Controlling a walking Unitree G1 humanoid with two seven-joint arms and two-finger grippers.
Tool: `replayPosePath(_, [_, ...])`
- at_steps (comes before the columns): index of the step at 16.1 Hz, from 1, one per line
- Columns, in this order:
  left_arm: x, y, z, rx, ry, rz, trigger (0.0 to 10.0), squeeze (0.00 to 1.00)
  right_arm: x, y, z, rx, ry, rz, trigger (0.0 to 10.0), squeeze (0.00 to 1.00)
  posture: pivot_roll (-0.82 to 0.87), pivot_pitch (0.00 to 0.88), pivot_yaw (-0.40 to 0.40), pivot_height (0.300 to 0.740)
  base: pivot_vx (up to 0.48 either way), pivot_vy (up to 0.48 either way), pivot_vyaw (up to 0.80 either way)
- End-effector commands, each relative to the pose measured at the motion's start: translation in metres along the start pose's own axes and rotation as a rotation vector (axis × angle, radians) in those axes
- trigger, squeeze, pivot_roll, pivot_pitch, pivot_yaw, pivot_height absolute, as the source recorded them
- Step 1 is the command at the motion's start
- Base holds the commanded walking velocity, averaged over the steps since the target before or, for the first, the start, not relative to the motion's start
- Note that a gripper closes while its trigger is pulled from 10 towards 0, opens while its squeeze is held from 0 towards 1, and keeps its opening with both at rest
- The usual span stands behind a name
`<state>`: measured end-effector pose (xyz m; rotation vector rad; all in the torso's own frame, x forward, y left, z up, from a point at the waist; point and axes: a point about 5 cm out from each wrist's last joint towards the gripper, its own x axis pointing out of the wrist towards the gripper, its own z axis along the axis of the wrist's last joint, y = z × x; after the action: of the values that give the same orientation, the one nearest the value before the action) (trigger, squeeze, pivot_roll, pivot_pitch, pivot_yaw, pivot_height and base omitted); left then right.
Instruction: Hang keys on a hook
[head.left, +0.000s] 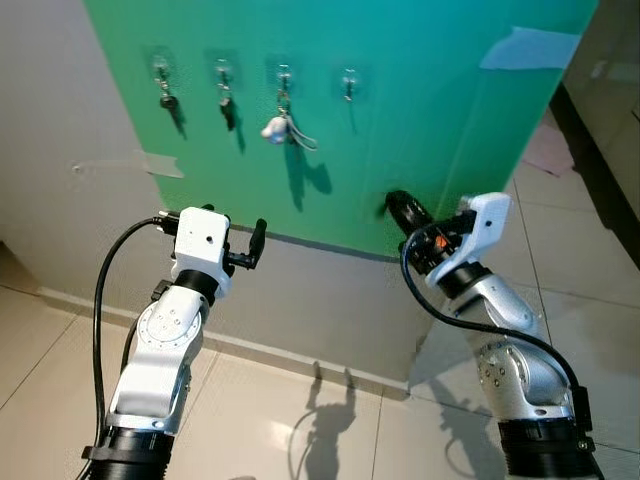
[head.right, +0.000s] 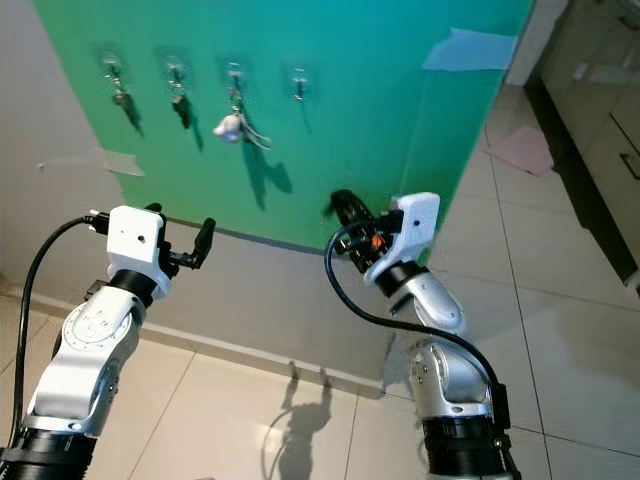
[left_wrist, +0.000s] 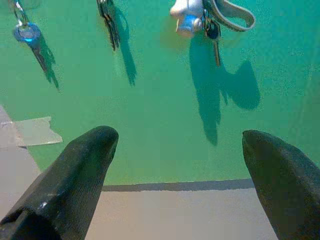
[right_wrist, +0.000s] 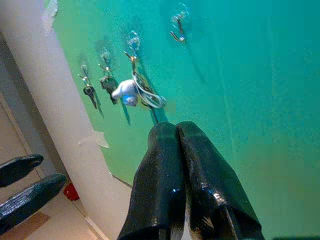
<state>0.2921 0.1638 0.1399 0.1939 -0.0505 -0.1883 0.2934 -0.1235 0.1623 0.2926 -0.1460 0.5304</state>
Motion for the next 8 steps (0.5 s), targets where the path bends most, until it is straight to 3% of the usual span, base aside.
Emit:
replayPosePath(1, [0.0030, -0.0001, 0.0064, 0.019, -0.016, -0.012, 10.0, 0.00, 0.0019, 0.0005, 0.0084, -0.011, -0.028, -0.002, 10.0, 0.00, -0.02, 0.000, 0.027, 0.740, 0.000, 0.390, 0.00])
replayPosePath(2, [0.0039, -0.0001, 0.0071, 0.019, -0.019, -0.012, 10.0, 0.00, 0.0025, -0.0013, 0.0083, -0.017, -0.027, -0.016, 10.0, 0.00, -0.02, 0.000, 0.024, 0.740, 0.000, 0.405, 0.00])
replayPosePath(4, [0.0056, 0.0004, 0.0099, -0.008, -0.030, 0.007, 10.0, 0.00, 0.0034, -0.0035, 0.0064, -0.025, -0.013, -0.029, 10.0, 0.00, -0.02, 0.000, 0.025, 0.740, 0.000, 0.000, 0.00])
replayPosePath(8, [0.0057, -0.0021, 0.0091, 0.013, -0.033, -0.012, 10.0, 0.00, 0.0024, -0.0030, 0.0014, -0.017, 0.004, -0.033, 10.0, 0.00, -0.01, 0.000, 0.025, 0.740, 0.000, 0.000, 0.00])
